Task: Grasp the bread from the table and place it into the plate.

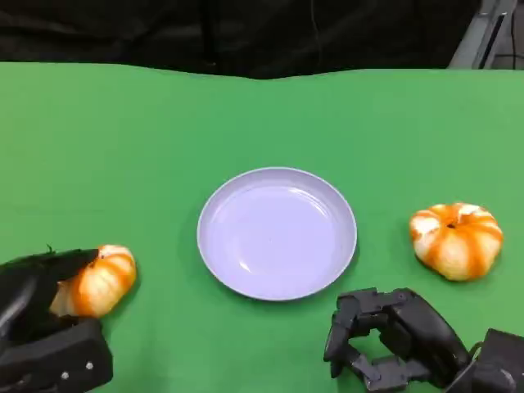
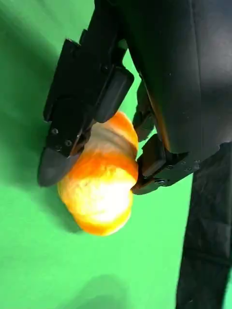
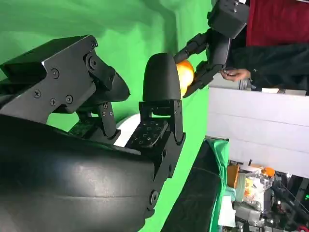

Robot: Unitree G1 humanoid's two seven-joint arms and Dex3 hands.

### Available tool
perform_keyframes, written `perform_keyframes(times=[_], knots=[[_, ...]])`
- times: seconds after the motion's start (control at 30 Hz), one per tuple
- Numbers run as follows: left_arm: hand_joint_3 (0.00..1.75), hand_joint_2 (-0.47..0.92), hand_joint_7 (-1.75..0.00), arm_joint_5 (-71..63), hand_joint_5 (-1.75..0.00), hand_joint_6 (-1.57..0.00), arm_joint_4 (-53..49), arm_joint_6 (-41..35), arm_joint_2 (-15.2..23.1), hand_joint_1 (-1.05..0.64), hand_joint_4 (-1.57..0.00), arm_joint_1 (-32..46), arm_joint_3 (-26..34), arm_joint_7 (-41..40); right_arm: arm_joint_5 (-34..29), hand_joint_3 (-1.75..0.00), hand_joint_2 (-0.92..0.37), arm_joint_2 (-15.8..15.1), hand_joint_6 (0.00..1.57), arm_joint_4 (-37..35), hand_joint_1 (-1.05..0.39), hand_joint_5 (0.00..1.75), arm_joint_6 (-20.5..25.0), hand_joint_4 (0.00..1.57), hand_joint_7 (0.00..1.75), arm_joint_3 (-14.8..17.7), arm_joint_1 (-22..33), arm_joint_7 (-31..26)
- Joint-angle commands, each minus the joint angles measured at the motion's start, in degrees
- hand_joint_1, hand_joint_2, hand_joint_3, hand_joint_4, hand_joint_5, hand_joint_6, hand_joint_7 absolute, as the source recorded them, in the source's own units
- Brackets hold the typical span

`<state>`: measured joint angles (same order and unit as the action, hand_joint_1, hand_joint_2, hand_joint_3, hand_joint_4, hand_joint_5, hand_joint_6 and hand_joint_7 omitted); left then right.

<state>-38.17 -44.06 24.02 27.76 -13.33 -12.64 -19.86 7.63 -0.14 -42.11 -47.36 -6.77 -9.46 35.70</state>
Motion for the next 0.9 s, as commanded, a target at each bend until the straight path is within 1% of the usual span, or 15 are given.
perform_keyframes(times=[0.03,0.2,0.3,0.37,0.5,0.53,0.57,0.6,0.63,0.67,0.7,0.73,0.8,0.87,0.9], knots=[[0.0,0.81,0.0,1.3,0.0,-0.58,0.8,0.2,2.3,-0.26,-0.53,0.6,-0.4,2.2,0.8,-1.09,-0.57,-0.4,0.93,0.2,0.09,1.33,0.0,0.94,1.07,0.6,-0.2,0.3],[0.01,0.83,0.0,2.0,0.0,-0.56,2.0,-0.2,2.9,-0.2,-0.51,0.9,-0.9,4.2,0.6,-1.09,-0.57,-0.4,0.93,0.0,0.09,1.34,-0.3,0.94,1.07,0.7,-0.3,0.2],[0.01,0.84,0.0,2.3,0.0,-0.56,2.6,0.0,3.2,-0.12,-0.52,1.1,-1.0,4.7,0.5,-1.1,-0.57,-0.4,0.93,0.1,0.1,1.34,-0.1,0.94,1.07,0.6,-0.3,0.1],[0.0,0.84,0.0,2.6,0.0,-0.56,3.0,-0.3,3.1,-0.11,-0.52,1.3,-0.9,4.7,0.5,-1.1,-0.57,-0.4,0.93,0.1,0.1,1.34,-0.2,0.94,1.08,0.6,-0.3,0.1],[0.0,0.84,-0.04,2.4,-0.06,-0.74,3.9,-1.8,2.0,-0.04,-0.73,1.6,-0.2,2.1,0.1,-1.1,-0.56,-0.5,0.93,0.3,0.1,1.34,-0.3,0.95,1.08,0.6,-0.2,-0.3],[0.0,0.83,-0.08,2.2,-0.11,-0.85,4.0,-2.1,1.7,-0.04,-0.83,1.6,-0.1,1.0,0.1,-1.11,-0.56,-0.5,0.93,0.3,0.1,1.34,-0.3,0.95,1.08,0.6,-0.2,-0.4],[0.0,0.84,-0.09,2.1,-0.17,-0.92,3.7,-1.9,1.5,-0.04,-0.87,1.5,-0.2,0.0,0.2,-1.11,-0.56,-0.5,0.93,0.2,0.1,1.34,-0.4,0.95,1.08,0.6,-0.3,-0.4],[0.0,0.84,-0.1,2.2,-0.4,-0.97,3.5,-1.7,1.4,-0.03,-0.82,1.4,-0.2,-0.7,0.2,-1.11,-0.56,-0.5,0.93,0.2,0.1,1.34,-0.4,0.95,1.08,0.6,-0.3,-0.4],[0.0,0.84,-0.12,2.2,-0.69,-1.0,3.3,-1.6,1.4,-0.03,-0.71,1.4,-0.3,-1.0,0.2,-1.11,-0.56,-0.5,0.93,0.2,0.1,1.33,-0.5,0.95,1.08,0.6,-0.3,-0.4],[0.0,0.84,-0.13,2.4,-0.8,-1.01,2.7,-1.2,1.4,-0.03,-0.66,1.1,-0.4,-1.3,0.2,-1.11,-0.56,-0.5,0.93,0.1,0.1,1.33,-0.5,0.95,1.08,0.6,-0.3,-0.3],[0.0,0.84,-0.44,2.4,-1.15,-0.95,2.0,-0.9,1.3,-0.04,-0.58,0.9,-0.5,-1.7,0.3,-1.11,-0.56,-0.5,0.93,0.0,0.1,1.33,-0.4,0.95,1.08,0.6,-0.4,-0.2],[0.0,0.84,-0.95,2.4,-1.45,-0.76,1.4,-0.6,1.3,-0.06,-0.52,0.7,-0.7,-2.0,0.4,-1.11,-0.56,-0.4,0.93,0.0,0.1,1.33,-0.4,0.95,1.08,0.6,-0.5,-0.2],[0.0,0.84,-1.3,2.4,-1.63,-0.63,-0.1,0.4,1.1,-0.07,-0.49,0.2,-0.9,-3.2,0.3,-1.11,-0.56,-0.4,0.93,-0.1,0.1,1.34,-0.4,0.95,1.08,0.6,-0.5,-0.2],[0.0,0.85,-1.49,2.0,-1.72,-0.57,-1.1,0.8,0.8,-0.09,-0.51,-0.2,-1.2,-4.6,0.1,-1.11,-0.56,-0.5,0.93,-0.5,0.09,1.34,-1.1,0.95,1.08,0.6,-0.7,-0.4],[0.0,0.85,-1.54,1.9,-1.73,-0.55,-1.5,1.3,0.8,-0.09,-0.51,-0.4,-1.3,-5.5,0.1,-1.11,-0.56,-0.5,0.93,-0.5,0.09,1.34,-1.0,0.95,1.08,0.6,-0.7,-0.3]])
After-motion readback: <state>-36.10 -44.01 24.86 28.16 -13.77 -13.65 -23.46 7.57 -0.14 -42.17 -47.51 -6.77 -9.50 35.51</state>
